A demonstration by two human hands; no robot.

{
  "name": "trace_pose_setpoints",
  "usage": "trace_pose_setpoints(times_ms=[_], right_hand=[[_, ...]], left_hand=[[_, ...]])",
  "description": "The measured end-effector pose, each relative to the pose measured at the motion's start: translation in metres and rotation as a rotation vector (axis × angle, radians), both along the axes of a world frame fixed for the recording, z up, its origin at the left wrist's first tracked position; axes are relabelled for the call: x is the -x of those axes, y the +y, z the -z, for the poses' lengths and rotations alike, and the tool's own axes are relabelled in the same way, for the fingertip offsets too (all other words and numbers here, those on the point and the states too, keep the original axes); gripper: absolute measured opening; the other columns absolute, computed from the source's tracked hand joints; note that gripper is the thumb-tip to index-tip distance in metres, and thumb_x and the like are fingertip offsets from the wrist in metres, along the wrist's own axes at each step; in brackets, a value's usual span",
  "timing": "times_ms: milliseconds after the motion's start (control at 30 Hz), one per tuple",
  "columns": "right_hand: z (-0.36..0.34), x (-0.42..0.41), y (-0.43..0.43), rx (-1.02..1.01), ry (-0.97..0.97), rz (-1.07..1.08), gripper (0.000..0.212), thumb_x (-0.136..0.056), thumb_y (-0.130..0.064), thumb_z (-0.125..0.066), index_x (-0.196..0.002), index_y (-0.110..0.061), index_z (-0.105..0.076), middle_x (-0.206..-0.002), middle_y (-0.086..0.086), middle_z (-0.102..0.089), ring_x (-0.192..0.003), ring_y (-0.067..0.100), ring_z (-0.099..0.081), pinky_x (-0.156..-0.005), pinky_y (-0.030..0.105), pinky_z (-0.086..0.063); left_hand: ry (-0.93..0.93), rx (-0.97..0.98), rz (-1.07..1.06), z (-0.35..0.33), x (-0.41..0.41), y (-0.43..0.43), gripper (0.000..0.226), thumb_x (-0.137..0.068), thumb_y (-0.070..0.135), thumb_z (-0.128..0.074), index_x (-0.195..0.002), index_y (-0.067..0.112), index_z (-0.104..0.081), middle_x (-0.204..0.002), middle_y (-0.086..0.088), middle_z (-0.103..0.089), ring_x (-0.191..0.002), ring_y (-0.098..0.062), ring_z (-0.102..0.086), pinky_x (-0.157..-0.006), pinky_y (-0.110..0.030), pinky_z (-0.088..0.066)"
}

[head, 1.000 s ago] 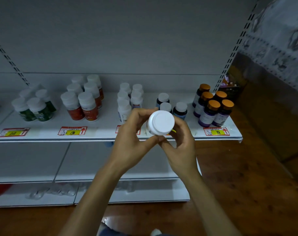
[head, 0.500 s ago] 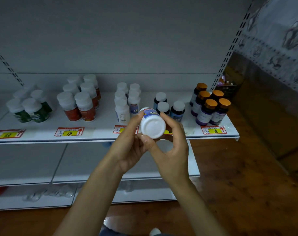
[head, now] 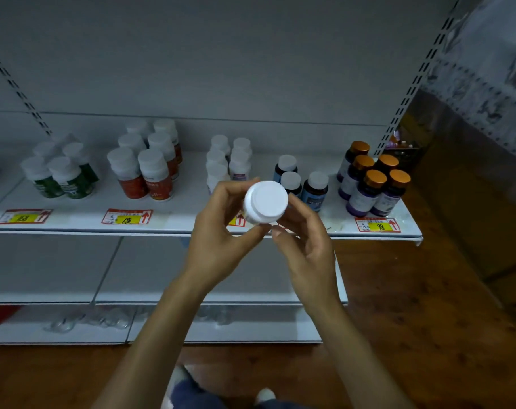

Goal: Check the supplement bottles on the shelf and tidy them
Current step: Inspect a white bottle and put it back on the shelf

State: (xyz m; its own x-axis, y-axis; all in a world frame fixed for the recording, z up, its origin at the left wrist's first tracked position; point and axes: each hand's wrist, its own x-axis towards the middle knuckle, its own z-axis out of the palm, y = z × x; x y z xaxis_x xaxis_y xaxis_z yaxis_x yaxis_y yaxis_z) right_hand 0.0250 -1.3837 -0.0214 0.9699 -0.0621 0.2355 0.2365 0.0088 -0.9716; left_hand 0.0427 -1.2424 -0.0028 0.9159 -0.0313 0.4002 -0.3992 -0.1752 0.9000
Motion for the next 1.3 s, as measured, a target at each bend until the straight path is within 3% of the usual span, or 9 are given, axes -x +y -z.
trace_pose_setpoints(times_ms=[100,233,467,667,733,833,1033,1200,1300], right_hand=[[-0.001,-0.001,0.005,0.083,-0.045,-0.029,0.066,-0.079,-0.030,-0.071,-0.140,-0.025,-0.045,-0.125,-0.026,-0.058,-0.119,0.005,-0.056,-0.095,0.020,-0.049],[0.002,-0.006,0.016,0.151,-0.050,-0.067,0.054,-0.081,-0.023,-0.073,-0.131,-0.023,-0.052,-0.124,-0.021,-0.059,-0.118,0.007,-0.056,-0.095,0.026,-0.050],[0.007,-0.034,0.038,0.310,0.077,-0.193,0.050,-0.086,-0.019,-0.071,-0.129,-0.033,-0.048,-0.121,-0.026,-0.055,-0.111,-0.008,-0.054,-0.089,0.009,-0.045],[0.012,-0.083,0.059,0.483,0.256,-0.025,0.044,-0.098,-0.024,-0.052,-0.138,-0.015,-0.038,-0.124,-0.001,-0.056,-0.108,0.010,-0.054,-0.074,0.012,-0.040],[0.014,-0.103,0.063,0.555,0.297,0.006,0.040,-0.099,-0.023,-0.050,-0.136,-0.012,-0.039,-0.131,0.007,-0.055,-0.113,0.019,-0.054,-0.081,0.021,-0.037],[0.015,-0.128,0.071,0.595,0.374,0.029,0.031,-0.101,-0.022,-0.046,-0.129,-0.009,-0.043,-0.124,0.012,-0.055,-0.109,0.024,-0.053,-0.081,0.024,-0.034],[0.009,-0.144,0.081,0.615,0.427,0.033,0.014,-0.101,-0.023,-0.045,-0.109,-0.012,-0.048,-0.111,0.014,-0.058,-0.093,0.027,-0.054,-0.074,0.033,-0.041],[0.021,-0.151,0.083,0.607,0.411,0.033,0.036,-0.100,-0.034,-0.045,-0.132,-0.017,-0.044,-0.124,0.004,-0.057,-0.111,0.023,-0.056,-0.082,0.027,-0.038],[0.024,-0.146,0.085,0.594,0.425,0.058,0.063,-0.100,-0.035,-0.047,-0.152,-0.015,-0.019,-0.146,0.008,-0.045,-0.127,0.025,-0.049,-0.089,0.021,-0.036]], left_hand=[[-0.006,-0.008,0.002,0.006,0.004,0.002,0.049,-0.075,0.021,-0.076,-0.117,0.027,-0.052,-0.128,0.007,-0.062,-0.121,-0.016,-0.058,-0.099,-0.031,-0.047],[0.073,-0.051,-0.065,0.015,0.003,0.015,0.050,-0.072,0.017,-0.078,-0.111,0.034,-0.051,-0.116,0.023,-0.064,-0.113,-0.006,-0.060,-0.093,-0.020,-0.047],[0.185,-0.110,-0.110,0.034,-0.021,0.046,0.051,-0.071,0.008,-0.083,-0.102,0.031,-0.050,-0.110,0.016,-0.064,-0.106,-0.004,-0.063,-0.088,-0.020,-0.051],[0.197,-0.131,-0.217,0.044,-0.066,0.056,0.079,-0.078,0.009,-0.077,-0.139,0.025,-0.031,-0.126,0.025,-0.043,-0.110,0.017,-0.046,-0.080,0.003,-0.037],[0.241,-0.134,-0.295,0.055,-0.083,0.063,0.083,-0.081,0.016,-0.075,-0.147,0.015,-0.025,-0.140,0.006,-0.041,-0.123,-0.002,-0.043,-0.087,-0.003,-0.038],[0.269,-0.242,-0.306,0.074,-0.111,0.072,0.090,-0.081,0.022,-0.075,-0.151,0.011,-0.018,-0.153,-0.010,-0.032,-0.136,-0.027,-0.039,-0.104,-0.037,-0.042],[0.257,-0.174,-0.138,0.076,-0.147,0.069,0.072,-0.074,0.037,-0.075,-0.136,0.034,-0.038,-0.131,0.012,-0.055,-0.116,-0.007,-0.055,-0.090,-0.028,-0.049],[0.236,-0.109,-0.030,0.076,-0.154,0.075,0.073,-0.076,0.033,-0.075,-0.139,0.036,-0.038,-0.134,0.017,-0.052,-0.117,0.001,-0.052,-0.089,-0.016,-0.044],[0.284,-0.081,-0.026,0.078,-0.147,0.078,0.063,-0.081,0.031,-0.074,-0.135,0.032,-0.043,-0.127,0.012,-0.058,-0.110,-0.006,-0.057,-0.085,-0.014,-0.046]])
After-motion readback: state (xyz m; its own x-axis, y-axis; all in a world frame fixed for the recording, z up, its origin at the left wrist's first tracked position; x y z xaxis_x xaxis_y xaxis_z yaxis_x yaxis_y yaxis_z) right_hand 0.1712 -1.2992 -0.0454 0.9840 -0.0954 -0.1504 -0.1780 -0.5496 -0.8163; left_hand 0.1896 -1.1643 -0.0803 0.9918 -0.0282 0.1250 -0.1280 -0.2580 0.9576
